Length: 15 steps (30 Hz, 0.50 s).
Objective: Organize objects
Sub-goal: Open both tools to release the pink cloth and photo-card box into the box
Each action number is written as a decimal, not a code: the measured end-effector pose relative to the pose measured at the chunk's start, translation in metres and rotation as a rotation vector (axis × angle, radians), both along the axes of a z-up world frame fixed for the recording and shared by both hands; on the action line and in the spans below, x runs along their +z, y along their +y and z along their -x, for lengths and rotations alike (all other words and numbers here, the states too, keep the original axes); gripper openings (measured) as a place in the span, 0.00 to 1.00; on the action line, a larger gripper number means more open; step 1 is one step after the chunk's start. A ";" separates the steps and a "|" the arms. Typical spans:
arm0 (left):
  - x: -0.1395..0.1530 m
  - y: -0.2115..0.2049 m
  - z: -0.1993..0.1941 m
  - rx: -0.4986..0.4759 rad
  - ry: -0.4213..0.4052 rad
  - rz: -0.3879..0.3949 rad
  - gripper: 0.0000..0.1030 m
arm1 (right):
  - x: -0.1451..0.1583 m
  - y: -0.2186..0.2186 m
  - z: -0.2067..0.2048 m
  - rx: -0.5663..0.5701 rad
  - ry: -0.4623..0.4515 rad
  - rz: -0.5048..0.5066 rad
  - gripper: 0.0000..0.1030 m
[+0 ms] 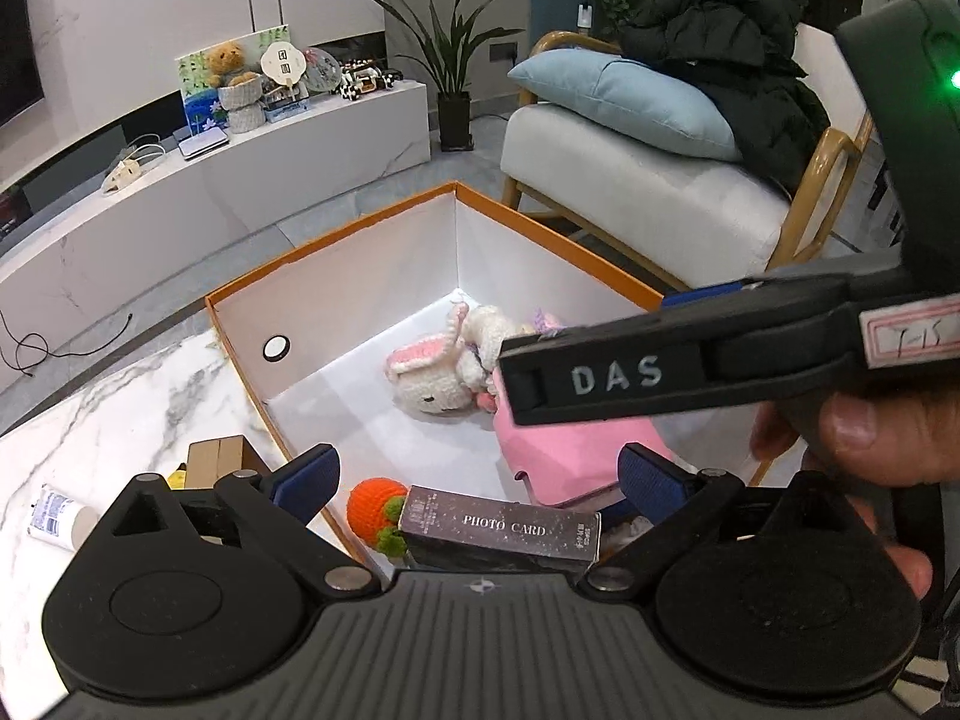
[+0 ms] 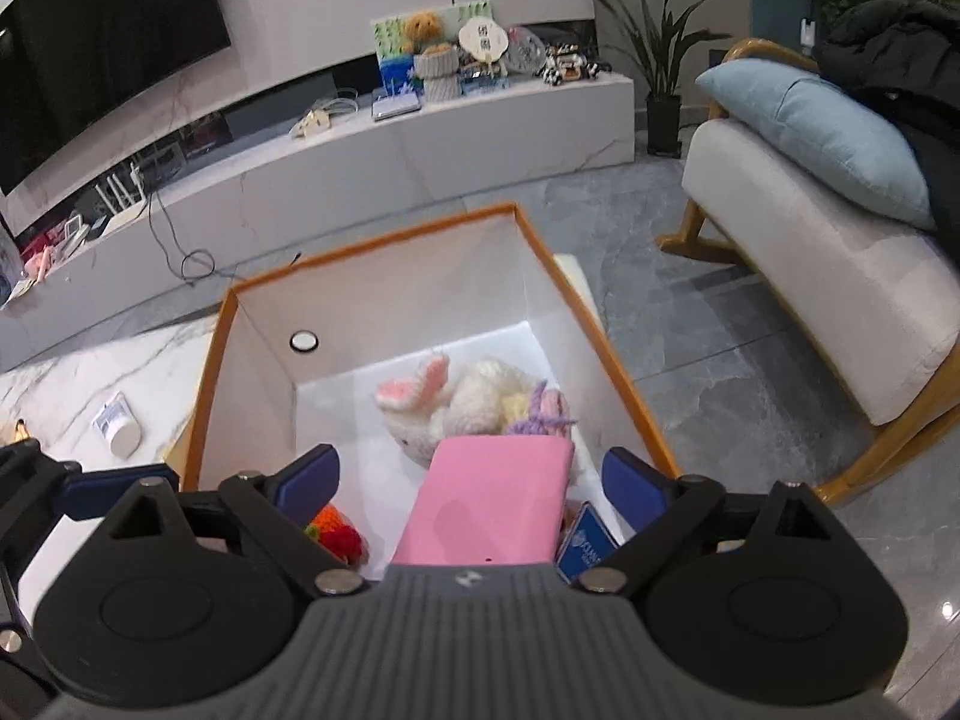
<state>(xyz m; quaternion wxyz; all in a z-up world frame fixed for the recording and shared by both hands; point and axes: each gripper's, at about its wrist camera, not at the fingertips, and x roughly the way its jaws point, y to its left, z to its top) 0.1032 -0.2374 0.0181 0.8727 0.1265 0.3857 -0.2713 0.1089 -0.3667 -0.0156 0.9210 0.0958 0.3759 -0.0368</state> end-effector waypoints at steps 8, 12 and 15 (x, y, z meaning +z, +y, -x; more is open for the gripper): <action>0.014 0.018 0.002 0.035 -0.021 0.079 1.00 | 0.018 0.001 0.011 -0.029 -0.035 0.024 0.92; 0.020 0.029 0.005 0.055 -0.033 0.102 1.00 | 0.028 0.004 0.017 -0.033 -0.052 0.037 0.92; 0.026 0.040 0.008 0.064 -0.046 0.119 1.00 | 0.036 0.009 0.022 -0.032 -0.067 0.043 0.91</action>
